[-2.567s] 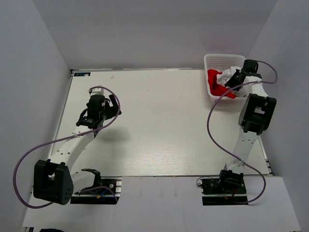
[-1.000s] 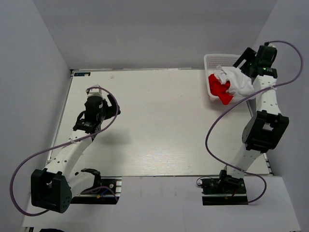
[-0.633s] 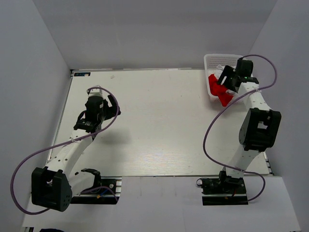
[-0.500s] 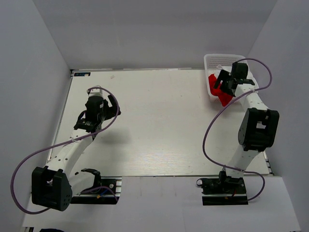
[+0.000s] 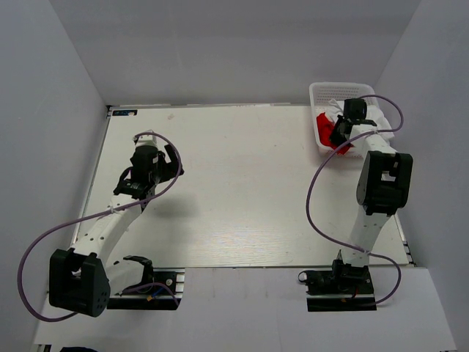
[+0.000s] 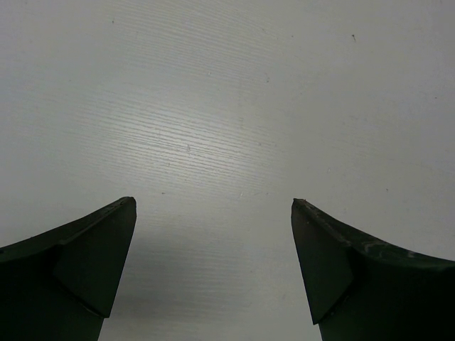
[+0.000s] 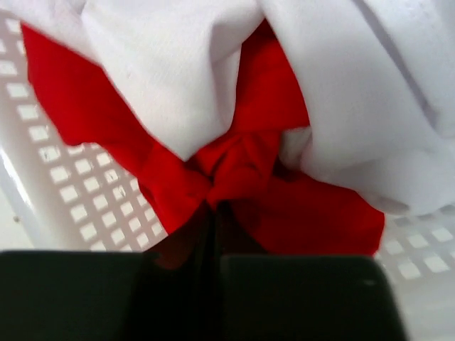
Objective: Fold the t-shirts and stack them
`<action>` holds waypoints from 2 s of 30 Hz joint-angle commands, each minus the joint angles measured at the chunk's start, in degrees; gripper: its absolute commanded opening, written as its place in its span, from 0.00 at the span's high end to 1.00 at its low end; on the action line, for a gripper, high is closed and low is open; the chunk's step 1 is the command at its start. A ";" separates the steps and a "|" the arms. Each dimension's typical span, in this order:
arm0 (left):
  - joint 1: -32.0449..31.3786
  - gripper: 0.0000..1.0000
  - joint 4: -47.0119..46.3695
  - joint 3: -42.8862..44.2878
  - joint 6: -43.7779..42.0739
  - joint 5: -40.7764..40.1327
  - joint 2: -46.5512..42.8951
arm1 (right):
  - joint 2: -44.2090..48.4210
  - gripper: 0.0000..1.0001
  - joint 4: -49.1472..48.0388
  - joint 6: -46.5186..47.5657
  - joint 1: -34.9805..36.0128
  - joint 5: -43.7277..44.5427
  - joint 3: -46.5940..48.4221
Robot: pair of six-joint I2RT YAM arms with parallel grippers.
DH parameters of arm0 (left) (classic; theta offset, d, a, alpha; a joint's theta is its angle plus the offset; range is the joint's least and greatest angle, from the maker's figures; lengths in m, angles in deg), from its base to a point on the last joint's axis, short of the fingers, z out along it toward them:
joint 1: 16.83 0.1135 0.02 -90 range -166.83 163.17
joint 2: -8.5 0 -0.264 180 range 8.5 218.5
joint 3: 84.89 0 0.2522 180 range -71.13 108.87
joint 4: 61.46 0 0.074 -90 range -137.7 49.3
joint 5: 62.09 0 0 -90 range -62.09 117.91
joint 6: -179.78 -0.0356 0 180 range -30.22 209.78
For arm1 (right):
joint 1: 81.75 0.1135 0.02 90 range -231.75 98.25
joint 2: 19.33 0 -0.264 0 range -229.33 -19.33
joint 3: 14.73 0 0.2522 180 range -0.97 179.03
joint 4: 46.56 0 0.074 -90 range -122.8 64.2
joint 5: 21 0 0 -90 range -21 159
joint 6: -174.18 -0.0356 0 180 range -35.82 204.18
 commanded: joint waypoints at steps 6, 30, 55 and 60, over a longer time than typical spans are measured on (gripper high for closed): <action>0.27 0.00 0.10 1.60 0.12 -0.40 0.09 | 4.22 1.00 -2.20 -1.61 0.43 -1.30 5.98; 0.27 0.00 -0.95 0.55 0.12 1.98 -2.72 | 17.35 1.00 -31.78 -2.92 -0.18 -2.71 39.12; 0.28 0.00 3.62 5.81 5.39 -0.38 -5.54 | 9.79 1.00 -36.84 -5.93 22.93 -31.81 44.75; 0.27 0.00 4.94 7.05 9.09 1.10 -5.54 | 9.51 1.00 -30.61 -5.21 24.25 -29.36 41.07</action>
